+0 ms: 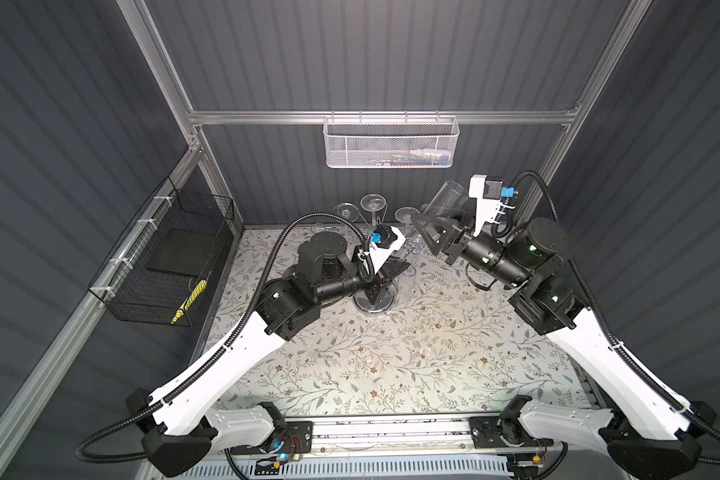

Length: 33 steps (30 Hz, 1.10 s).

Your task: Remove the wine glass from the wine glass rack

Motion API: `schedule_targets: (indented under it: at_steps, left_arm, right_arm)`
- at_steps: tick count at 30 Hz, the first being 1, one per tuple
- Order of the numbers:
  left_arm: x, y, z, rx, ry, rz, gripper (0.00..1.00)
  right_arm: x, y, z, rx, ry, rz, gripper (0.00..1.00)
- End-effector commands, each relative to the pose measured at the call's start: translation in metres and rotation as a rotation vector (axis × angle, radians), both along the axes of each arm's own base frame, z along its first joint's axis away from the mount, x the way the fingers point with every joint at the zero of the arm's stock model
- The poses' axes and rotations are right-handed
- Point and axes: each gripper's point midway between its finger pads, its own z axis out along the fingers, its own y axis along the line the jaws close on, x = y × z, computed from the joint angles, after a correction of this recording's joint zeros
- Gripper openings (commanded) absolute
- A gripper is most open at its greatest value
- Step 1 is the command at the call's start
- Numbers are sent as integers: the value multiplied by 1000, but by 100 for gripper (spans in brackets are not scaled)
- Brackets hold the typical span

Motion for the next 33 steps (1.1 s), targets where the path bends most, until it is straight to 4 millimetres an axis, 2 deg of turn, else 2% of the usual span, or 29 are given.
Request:
schedule_targets:
  at_steps: [1,5,11,13,15,18,19,20,24,28,33]
  left_arm:
    - [-5,0,5,0,-36,-17,0]
    - [-5,2,5,0,-39,-13,0]
    - [-6,5,6,-6,-37,1,0]
    - [-6,7,8,-16,-36,9,11]
    - [-8,10,12,-35,-35,11,29]
    - [-12,16,23,-77,-41,18,52]
    - [-12,16,11,-62,-22,22,56]
    - [-13,18,13,-71,-20,23,60]
    - [-21,31,27,-118,-17,41,68]
    - [-30,49,40,-173,-29,75,72]
    - [-34,74,44,-195,-39,146,73]
  right_arm:
    - [-7,-4,20,40,-51,10,47]
    - [-7,-5,20,39,-54,8,39]
    - [-9,-7,18,31,-65,4,36]
    - [-11,-8,17,25,-69,2,36]
    - [-11,-7,14,11,-66,0,35]
    - [-25,-20,20,12,-98,-9,35]
    - [-27,-22,19,8,-102,-17,35]
    - [-28,-25,18,0,-108,-26,35]
    - [-35,-35,15,-43,-123,-61,35]
    - [-40,-48,7,-81,-132,-116,36]
    - [-41,-67,-9,-138,-126,-205,36]
